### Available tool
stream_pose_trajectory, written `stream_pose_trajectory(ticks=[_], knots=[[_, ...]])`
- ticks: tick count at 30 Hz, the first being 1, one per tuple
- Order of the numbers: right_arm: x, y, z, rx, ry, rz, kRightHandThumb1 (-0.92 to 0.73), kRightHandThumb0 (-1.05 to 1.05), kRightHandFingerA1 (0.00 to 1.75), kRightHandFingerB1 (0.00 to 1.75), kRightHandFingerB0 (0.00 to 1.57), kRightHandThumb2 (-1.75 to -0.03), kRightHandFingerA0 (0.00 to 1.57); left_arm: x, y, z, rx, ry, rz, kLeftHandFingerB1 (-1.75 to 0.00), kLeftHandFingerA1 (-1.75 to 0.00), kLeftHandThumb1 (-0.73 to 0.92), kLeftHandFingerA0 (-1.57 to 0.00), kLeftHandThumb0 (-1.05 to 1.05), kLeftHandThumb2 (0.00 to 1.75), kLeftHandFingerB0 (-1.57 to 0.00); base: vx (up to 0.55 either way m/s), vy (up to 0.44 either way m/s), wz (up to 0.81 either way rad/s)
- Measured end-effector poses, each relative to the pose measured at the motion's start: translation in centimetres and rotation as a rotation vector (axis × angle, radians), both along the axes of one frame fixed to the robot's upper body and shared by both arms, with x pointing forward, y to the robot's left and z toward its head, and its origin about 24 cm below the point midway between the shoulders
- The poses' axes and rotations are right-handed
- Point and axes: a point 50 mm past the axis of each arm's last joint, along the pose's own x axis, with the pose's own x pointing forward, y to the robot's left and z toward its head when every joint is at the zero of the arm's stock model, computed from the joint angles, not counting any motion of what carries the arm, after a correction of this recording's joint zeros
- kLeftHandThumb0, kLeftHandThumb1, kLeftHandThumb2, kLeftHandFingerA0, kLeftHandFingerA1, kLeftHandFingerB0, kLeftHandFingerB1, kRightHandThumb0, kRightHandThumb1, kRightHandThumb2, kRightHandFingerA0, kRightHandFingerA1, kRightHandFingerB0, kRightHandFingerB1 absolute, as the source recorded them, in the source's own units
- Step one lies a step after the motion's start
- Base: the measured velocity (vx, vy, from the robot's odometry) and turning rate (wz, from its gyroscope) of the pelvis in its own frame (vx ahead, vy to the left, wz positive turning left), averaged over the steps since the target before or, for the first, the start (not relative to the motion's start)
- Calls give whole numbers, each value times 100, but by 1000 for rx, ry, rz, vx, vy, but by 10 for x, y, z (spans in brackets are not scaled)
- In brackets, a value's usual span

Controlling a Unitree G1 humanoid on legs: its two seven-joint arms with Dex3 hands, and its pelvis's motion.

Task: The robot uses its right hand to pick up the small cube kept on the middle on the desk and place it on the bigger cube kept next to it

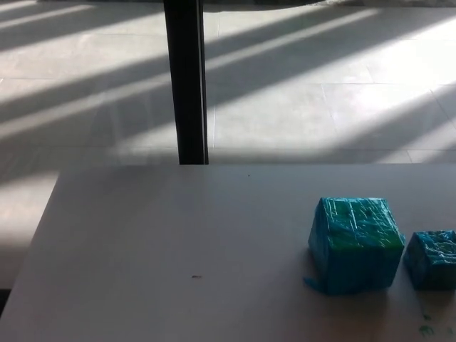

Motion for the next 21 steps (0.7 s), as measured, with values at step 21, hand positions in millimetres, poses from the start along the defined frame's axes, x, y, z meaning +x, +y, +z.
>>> stream_pose_trajectory(ticks=[21], knots=[[37,-68,103,8,-489,-369,-69,-42,94,58,51,-61,61,-5,10,9,-89,-53,37,-42,-53,78,-34,-82,64,-37,0,0,0]])
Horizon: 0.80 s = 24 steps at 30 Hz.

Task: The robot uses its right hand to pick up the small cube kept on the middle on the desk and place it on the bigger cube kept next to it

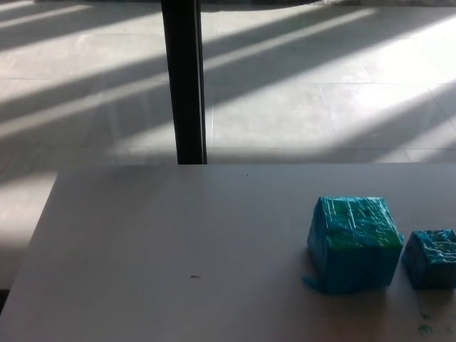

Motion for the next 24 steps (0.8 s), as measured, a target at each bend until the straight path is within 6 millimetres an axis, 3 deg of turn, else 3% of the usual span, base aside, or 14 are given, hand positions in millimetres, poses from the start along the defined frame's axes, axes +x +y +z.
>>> stream_pose_trajectory(ticks=[1,2,3,11,12,13,14,17,18,19,21,22,23,24], knots=[[5,0,7,-7,-29,2,-72,-39,88,57,52,-60,58,0,0,0,-1,-1,0,-42,-54,78,-37,-82,64,-37,0,0,0],[8,1,11,-10,-44,3,-70,-39,89,55,53,-61,59,0,0,0,-3,-3,1,-54,-60,59,-35,-81,98,-34,0,0,0],[12,1,17,-15,-64,5,-70,-40,84,50,53,-61,60,0,0,0,-5,-6,3,-42,-53,79,-35,-83,64,-38,0,0,0],[46,8,63,-82,-184,74,-66,-48,78,45,45,-60,52,0,0,0,-10,-4,0,-43,-55,78,-34,-85,64,-35,0,0,0],[51,11,70,-92,-207,93,-53,-56,74,57,36,-89,47,1,0,0,-11,-9,0,-43,-55,79,-34,-85,64,-35,0,0,0],[55,13,74,-95,-222,108,-53,-56,74,57,36,-89,47,1,0,0,-13,-11,2,-43,-55,79,-34,-85,64,-35,0,0,0],[59,16,79,-103,-232,126,-69,-51,74,44,36,-60,43,0,0,0,-14,-10,2,-43,-55,80,-30,-86,64,-33,0,0,0],[72,28,98,-146,-263,207,-77,-48,64,37,26,-62,34,0,0,0,-13,-4,-2,-42,-54,80,-31,-84,64,-34,0,0,0],[75,32,104,-162,-269,238,-64,-52,60,46,17,-88,27,0,0,0,-12,-3,-3,-43,-55,78,-31,-84,64,-32,0,0,0],[79,37,108,-178,-270,268,-80,-47,55,35,21,-64,30,0,0,0,-12,-4,-3,-41,-55,77,-31,-86,64,-34,0,0,0],[88,50,119,-214,-273,343,-80,-47,55,35,21,-64,30,0,0,1,-15,-9,1,-41,-55,77,-31,-86,64,-34,0,0,0],[91,54,123,-224,-276,369,-79,-45,56,36,28,-63,34,0,0,1,-16,-11,2,-48,-58,61,-28,-90,86,-32,0,0,0],[96,61,127,-235,-275,408,-78,-47,57,37,31,-62,37,-1,0,0,-17,-10,4,-42,-55,76,-30,-85,64,-35,0,0,0],[100,65,127,-240,-270,430,-78,-44,57,38,35,-62,39,-1,0,0,-18,-11,6,-52,-61,63,-32,-88,106,-31,0,0,0]])
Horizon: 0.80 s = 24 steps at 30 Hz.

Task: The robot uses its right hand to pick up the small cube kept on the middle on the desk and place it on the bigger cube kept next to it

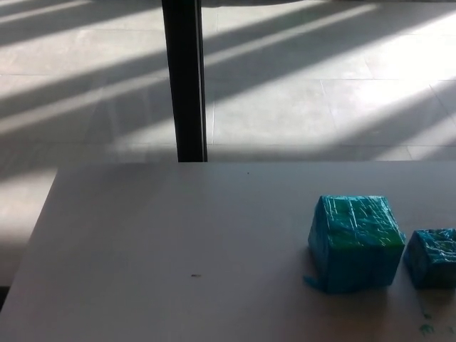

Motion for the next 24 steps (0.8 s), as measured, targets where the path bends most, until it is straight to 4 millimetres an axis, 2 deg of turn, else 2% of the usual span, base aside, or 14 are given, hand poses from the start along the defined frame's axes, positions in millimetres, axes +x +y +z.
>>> stream_pose_trajectory(ticks=[1,3,6,8,9,14,17,18,19,21,22,23,24], knots=[[6,7,0,-17,17,37,-77,-44,57,39,38,-62,42,1,0,0,-2,-4,2,-42,-54,78,-30,-86,64,-34,0,0,0],[13,15,-2,-36,38,77,-74,-45,57,40,41,-62,45,0,0,0,-3,-2,4,-43,-54,78,-28,-85,64,-35,0,0,0],[22,26,-5,-69,76,133,-74,-47,60,43,46,-62,51,0,0,0,-2,0,1,-42,-55,80,-34,-85,64,-37,0,0,0],[28,33,-9,-87,102,166,-73,-50,61,43,49,-61,52,0,0,0,-2,4,-1,-42,-54,79,-30,-86,65,-36,0,0,0],[32,38,-12,-99,122,191,-72,-45,62,45,54,-62,57,-1,0,-1,-2,7,-1,-43,-55,80,-29,-86,65,-36,0,0,0],[46,62,-29,-162,207,285,-69,-40,66,47,57,-61,62,-2,0,-1,0,12,-3,-43,-54,79,-32,-84,64,-37,0,0,0],[52,76,-41,-208,263,333,-70,-38,68,46,54,-61,59,-2,0,-1,0,12,0,-42,-52,78,-32,-83,64,-36,0,0,0],[53,80,-44,-219,275,344,-69,-38,69,46,52,-61,58,-2,0,-1,0,10,2,-48,-56,62,-28,-89,86,-32,0,0,0],[55,84,-47,-233,291,355,-69,-39,68,46,51,-61,56,-2,0,-1,-1,9,4,-41,-51,80,-28,-85,64,-34,0,0,0],[56,88,-51,-252,311,367,-70,-39,70,47,52,-60,56,-2,0,-1,-2,12,2,-42,-52,79,-27,-85,65,-34,0,0,0],[57,89,-52,-259,317,371,-69,-40,69,47,52,-61,55,-2,0,-1,-2,13,1,-48,-57,61,-29,-89,85,-32,0,0,0],[57,90,-53,-268,323,374,-68,-42,61,42,42,-60,50,-2,0,-1,-1,13,1,-42,-52,78,-31,-84,64,-37,0,0,0],[58,91,-54,-281,328,378,-69,-44,53,34,25,-63,40,-2,0,-1,-1,13,2,-42,-54,78,-32,-82,64,-36,0,0,0]])
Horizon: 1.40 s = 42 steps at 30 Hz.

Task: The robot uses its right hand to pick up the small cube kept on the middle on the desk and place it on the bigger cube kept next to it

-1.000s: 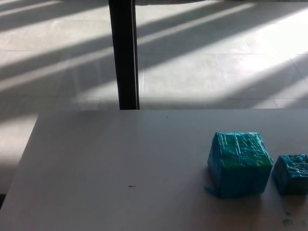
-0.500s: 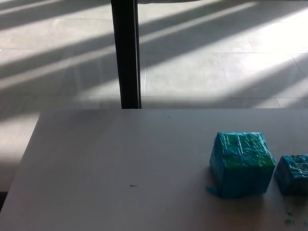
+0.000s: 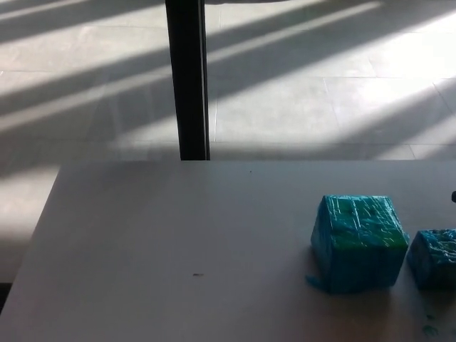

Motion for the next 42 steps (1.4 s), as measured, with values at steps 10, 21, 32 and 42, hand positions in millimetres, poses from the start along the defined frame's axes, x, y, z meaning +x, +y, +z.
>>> stream_pose_trajectory(ticks=[10,21,32,42], knots=[[7,5,-10,-261,116,99,-59,-97,7,0,0,-89,0,1,0,1,1,-6,0,-42,-53,78,-34,-82,64,-37,0,0,0],[11,25,-18,-522,165,220,-57,-96,13,0,0,-93,0,2,0,0,2,-3,-5,-42,-55,79,-38,-85,64,-37,0,0,0],[8,54,-16,-802,155,393,-59,-98,9,3,8,-92,0,2,0,1,0,-13,1,-44,-56,76,-36,-85,63,-38,0,0,0],[3,43,-18,-944,253,459,-48,-79,0,23,8,-75,0,3,2,4,3,-22,7,-46,-58,66,-37,-88,75,-35,0,0,0]])
